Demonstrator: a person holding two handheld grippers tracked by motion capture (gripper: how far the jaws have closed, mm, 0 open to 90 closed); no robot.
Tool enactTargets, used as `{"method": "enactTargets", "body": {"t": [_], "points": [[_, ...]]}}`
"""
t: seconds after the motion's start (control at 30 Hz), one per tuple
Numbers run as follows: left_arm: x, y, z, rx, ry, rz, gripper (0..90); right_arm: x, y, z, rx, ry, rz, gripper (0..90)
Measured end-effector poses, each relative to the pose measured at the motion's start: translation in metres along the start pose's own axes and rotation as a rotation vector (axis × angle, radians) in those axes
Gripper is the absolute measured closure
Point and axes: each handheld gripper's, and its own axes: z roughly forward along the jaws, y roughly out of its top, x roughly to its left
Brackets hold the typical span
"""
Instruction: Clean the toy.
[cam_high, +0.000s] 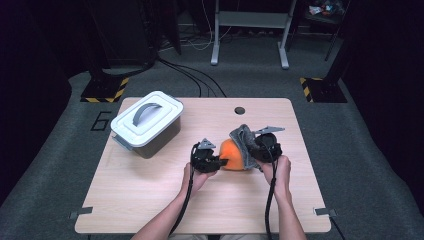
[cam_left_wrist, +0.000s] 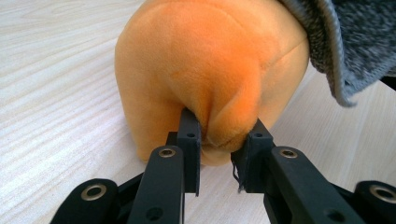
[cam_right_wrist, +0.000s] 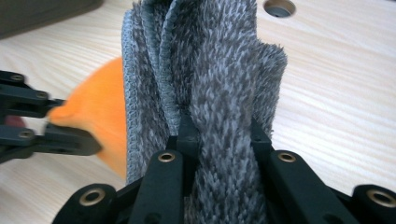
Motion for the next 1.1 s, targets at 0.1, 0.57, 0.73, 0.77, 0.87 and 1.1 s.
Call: {"method": "enactTargets", "body": {"t": [0.1,0.57,0.73,0.77,0.87,1.1], "points": [[0.000,0.000,0.000,0.004,0.002,0.004,74.1,-0.010,-0.005,0.003,0.006,-0.005,0.030,74.1],[-0.002,-0.001,0.002,0.008,0.001,0.007,74.1,-0.043,-0.026,0.026,0.069,-0.032,0.146,74.0],[-0.001,-0.001,0.001,0.008,-0.001,0.009,74.1,-0.047,-0.031,0.035,0.108,-0.046,0.172,73.9],[-0.001,-0.001,0.001,0.008,-0.001,0.008,74.1,-0.049,-0.034,0.040,0.118,-0.046,0.173,73.9],[-0.001,-0.002,0.001,0.009,0.000,0.010,74.1,-0.052,-0.040,0.050,0.153,-0.043,0.190,73.8],[-0.001,-0.002,0.001,0.008,0.002,-0.001,74.0,-0.057,-0.045,0.058,0.171,-0.019,0.212,73.7]]}}
